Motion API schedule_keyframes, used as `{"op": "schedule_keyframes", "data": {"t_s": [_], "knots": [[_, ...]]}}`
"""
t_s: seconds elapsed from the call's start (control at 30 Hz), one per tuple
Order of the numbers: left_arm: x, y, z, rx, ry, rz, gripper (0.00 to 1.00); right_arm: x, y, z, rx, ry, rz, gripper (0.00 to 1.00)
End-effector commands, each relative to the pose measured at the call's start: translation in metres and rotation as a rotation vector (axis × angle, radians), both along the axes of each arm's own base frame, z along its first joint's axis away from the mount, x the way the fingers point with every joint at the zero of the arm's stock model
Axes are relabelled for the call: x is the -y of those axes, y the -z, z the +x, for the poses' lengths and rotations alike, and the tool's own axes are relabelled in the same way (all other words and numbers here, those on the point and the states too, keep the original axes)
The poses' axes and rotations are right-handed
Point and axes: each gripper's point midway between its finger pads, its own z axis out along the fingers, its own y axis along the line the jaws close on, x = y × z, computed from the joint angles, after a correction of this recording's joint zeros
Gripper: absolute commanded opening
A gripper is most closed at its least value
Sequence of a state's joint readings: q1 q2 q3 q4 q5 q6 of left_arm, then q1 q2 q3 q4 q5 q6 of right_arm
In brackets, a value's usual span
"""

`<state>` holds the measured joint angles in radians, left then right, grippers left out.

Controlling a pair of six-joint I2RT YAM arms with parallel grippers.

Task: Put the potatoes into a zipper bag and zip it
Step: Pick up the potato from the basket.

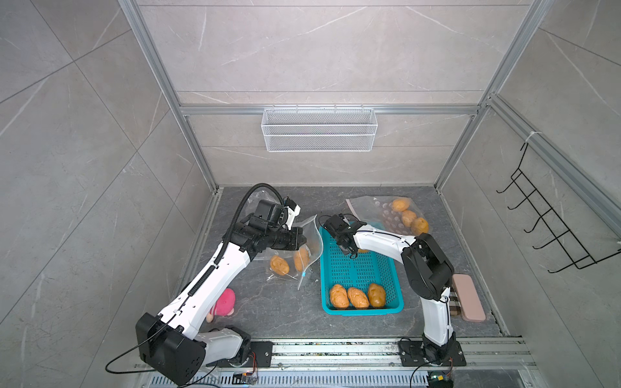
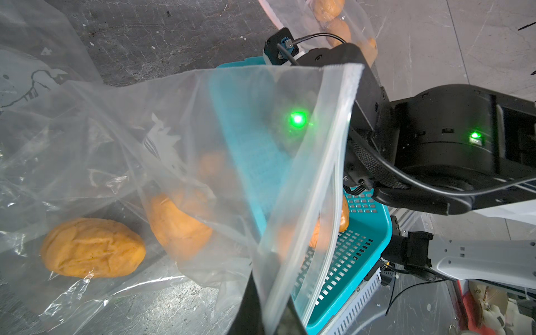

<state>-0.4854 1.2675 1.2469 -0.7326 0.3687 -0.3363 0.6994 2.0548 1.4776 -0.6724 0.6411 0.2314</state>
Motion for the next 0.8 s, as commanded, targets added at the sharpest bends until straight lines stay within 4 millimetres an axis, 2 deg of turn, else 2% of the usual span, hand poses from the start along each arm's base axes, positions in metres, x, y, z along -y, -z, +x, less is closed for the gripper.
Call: {"op": "schedule_keyframes", "data": {"t_s": [0.0, 0.33, 0.53, 0.6, 0.67, 0.77], "knots": [[0.001, 0.0, -0.002, 0.008, 0.024, 0.0, 0.0, 0.012, 0.011, -0.004, -0.039, 0.021, -0.067, 0.68], [0.001, 0.0, -0.002, 0.006, 0.026, 0.0, 0.0, 0.022, 0.016, -0.003, -0.05, 0.032, -0.159, 0.7], [0.001, 0.0, -0.003, 0.008, 0.027, 0.001, 0.0, 0.021, 0.017, -0.005, -0.057, 0.037, -0.143, 0.61], [0.001, 0.0, -0.003, 0.008, 0.025, 0.001, 0.0, 0.019, 0.014, -0.007, -0.055, 0.038, -0.116, 0.55], [0.001, -0.001, -0.003, 0.01, 0.026, 0.001, 0.0, 0.018, 0.009, -0.008, -0.046, 0.036, -0.089, 0.48], [0.001, 0.0, -0.002, 0.009, 0.026, 0.003, 0.0, 0.016, -0.005, -0.009, -0.01, 0.031, -0.041, 0.44]]}}
